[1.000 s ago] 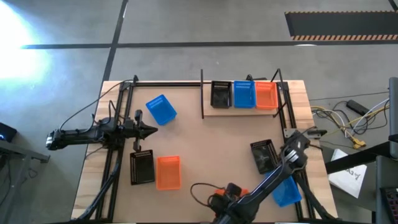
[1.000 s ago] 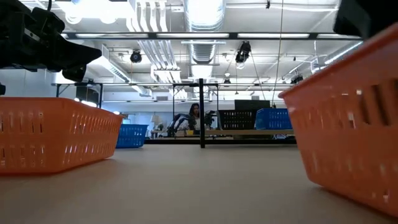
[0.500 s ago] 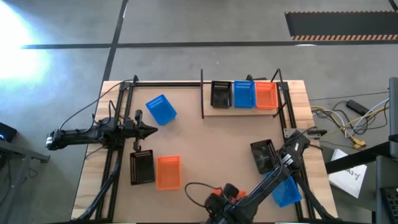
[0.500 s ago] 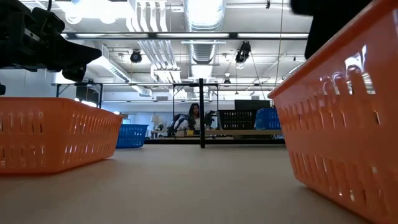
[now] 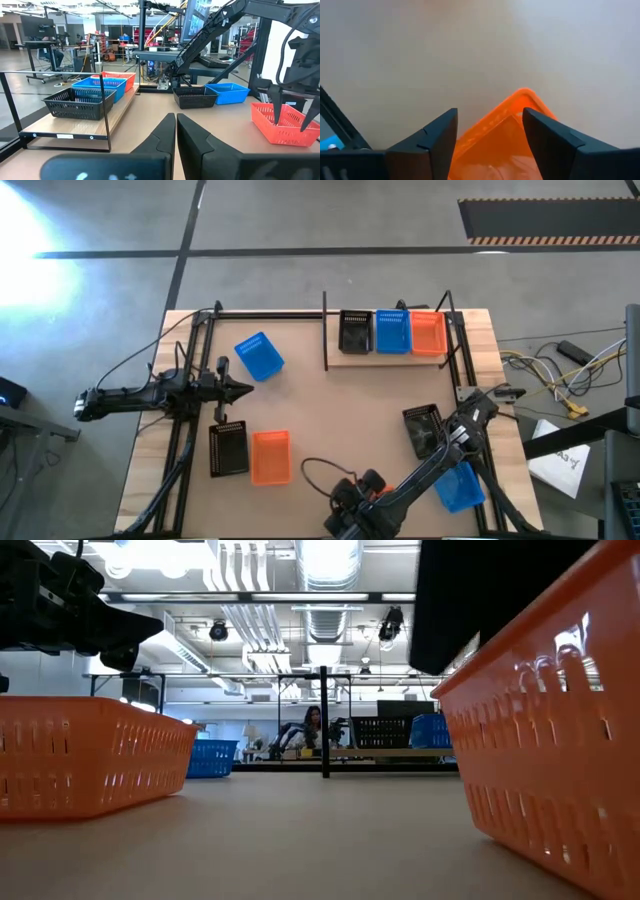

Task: Stack baskets on shelf by color
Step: Stack the right orange bin on top of the other orange bin on the shelf

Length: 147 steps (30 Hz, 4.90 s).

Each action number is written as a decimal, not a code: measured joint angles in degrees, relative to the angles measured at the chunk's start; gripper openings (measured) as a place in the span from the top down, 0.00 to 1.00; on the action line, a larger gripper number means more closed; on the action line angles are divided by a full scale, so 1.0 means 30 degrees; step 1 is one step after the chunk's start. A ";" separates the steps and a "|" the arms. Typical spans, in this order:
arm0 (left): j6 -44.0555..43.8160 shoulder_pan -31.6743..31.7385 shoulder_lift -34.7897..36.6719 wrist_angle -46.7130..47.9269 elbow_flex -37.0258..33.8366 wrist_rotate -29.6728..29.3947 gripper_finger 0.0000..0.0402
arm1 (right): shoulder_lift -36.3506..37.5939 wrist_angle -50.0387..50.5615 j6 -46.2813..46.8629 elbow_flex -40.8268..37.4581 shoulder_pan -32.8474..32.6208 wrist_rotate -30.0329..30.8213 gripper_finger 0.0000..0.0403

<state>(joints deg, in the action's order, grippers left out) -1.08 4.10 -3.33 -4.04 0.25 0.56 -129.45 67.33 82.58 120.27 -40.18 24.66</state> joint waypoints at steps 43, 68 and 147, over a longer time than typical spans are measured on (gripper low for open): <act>0.0000 -0.0004 0.0000 0.0004 0.0000 0.0004 1.00 | 0.0650 0.4682 -1.2899 0.0370 -0.2993 -0.1291 0.97; 0.0000 -0.0006 -0.0087 -0.0004 0.0000 0.0007 1.00 | 1.4384 0.7521 -2.0580 -0.8796 0.3170 0.4143 0.97; 0.0000 0.0000 -0.0123 0.0004 0.0000 0.0000 1.00 | 2.2311 -0.2318 -3.4870 -2.3614 2.0856 0.1161 0.59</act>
<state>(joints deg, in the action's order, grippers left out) -1.08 4.10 -3.70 -4.03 0.25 0.56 -62.51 60.38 -22.04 49.43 22.39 28.14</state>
